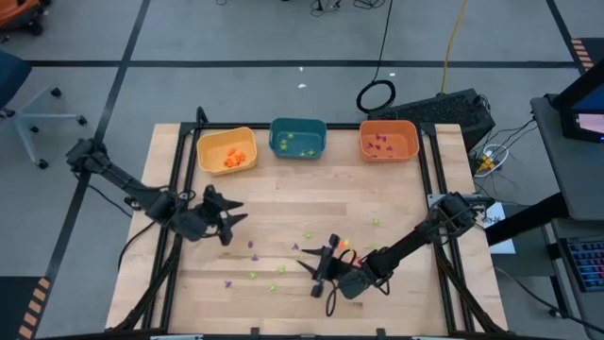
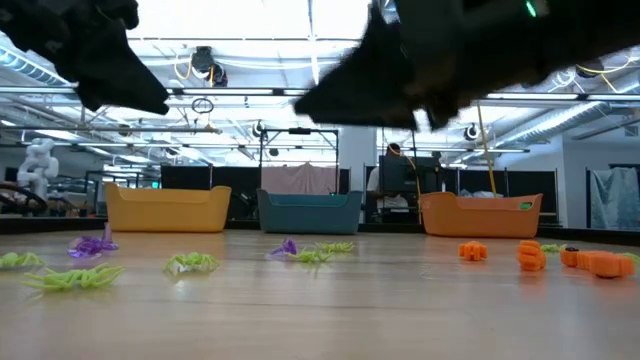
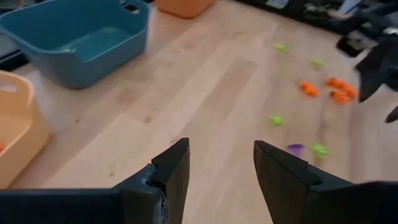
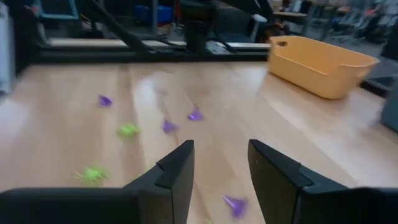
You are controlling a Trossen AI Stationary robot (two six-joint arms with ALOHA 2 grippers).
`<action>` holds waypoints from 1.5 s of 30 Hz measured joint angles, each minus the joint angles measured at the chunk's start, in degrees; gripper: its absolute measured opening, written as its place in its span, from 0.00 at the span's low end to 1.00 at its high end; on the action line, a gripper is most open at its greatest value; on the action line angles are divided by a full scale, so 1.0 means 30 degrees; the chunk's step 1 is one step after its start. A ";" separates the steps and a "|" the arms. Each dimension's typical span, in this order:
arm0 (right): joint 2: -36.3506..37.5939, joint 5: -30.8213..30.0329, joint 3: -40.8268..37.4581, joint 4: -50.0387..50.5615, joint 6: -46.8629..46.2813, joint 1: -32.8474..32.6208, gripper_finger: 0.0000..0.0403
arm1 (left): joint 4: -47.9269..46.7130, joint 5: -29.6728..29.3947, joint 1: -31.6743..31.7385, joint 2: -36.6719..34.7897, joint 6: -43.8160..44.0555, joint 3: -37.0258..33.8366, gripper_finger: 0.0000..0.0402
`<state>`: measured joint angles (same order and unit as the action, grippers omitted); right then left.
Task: Sort Halloween decoration
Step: Put the violet witch hat toy into the orange bin
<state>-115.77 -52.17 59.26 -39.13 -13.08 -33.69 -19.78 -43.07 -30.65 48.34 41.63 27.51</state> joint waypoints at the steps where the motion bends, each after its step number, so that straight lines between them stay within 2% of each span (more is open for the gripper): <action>1: 0.0000 0.0432 0.0314 0.0156 -0.0012 0.0089 0.34 | 0.0155 -0.0015 -0.0223 0.0005 0.0002 0.0000 0.44; 6: 0.0000 0.1972 0.2693 0.2874 -0.0078 0.0440 0.34 | 0.0682 -0.0314 -0.1009 0.0080 -0.0124 0.0000 0.44; 11: 0.0000 0.2066 0.5435 0.7607 -0.1510 0.1167 0.34 | 0.1213 -0.0746 -0.1482 0.0092 -0.0139 0.0000 0.44; 13: 0.0000 0.2594 0.6038 0.8498 -0.1736 0.1552 0.34 | 0.1342 -0.1158 -0.1636 0.0102 -0.0160 0.0000 0.44; 18: 0.0000 0.4835 0.6400 1.0068 -0.1552 0.2444 0.34 | 0.1428 -0.1531 -0.1878 0.0887 -0.0036 0.0000 0.44; 23: 0.0000 0.6928 0.6393 1.3246 -0.0957 0.3281 0.34 | 0.1511 -0.1535 -0.1934 0.1934 -0.0029 0.0007 0.44; 26: 0.0000 0.7462 0.6393 1.4572 -0.0767 0.3739 0.34 | 0.1525 -0.1530 -0.1919 0.2240 -0.0029 0.0007 0.44; 31: -0.0087 0.7484 0.6393 1.5471 -0.0449 0.3998 0.34 | 0.2036 -0.1534 -0.1919 0.2281 -0.0111 0.0007 0.44; 45: -0.2124 0.7473 0.6262 1.5743 -0.3491 0.3848 0.34 | 0.2137 -0.1537 -0.1919 0.2285 -0.0117 0.0007 0.44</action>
<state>-122.14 -29.75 78.04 8.10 -23.55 -22.14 -13.37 -47.68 -36.40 55.20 41.28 27.53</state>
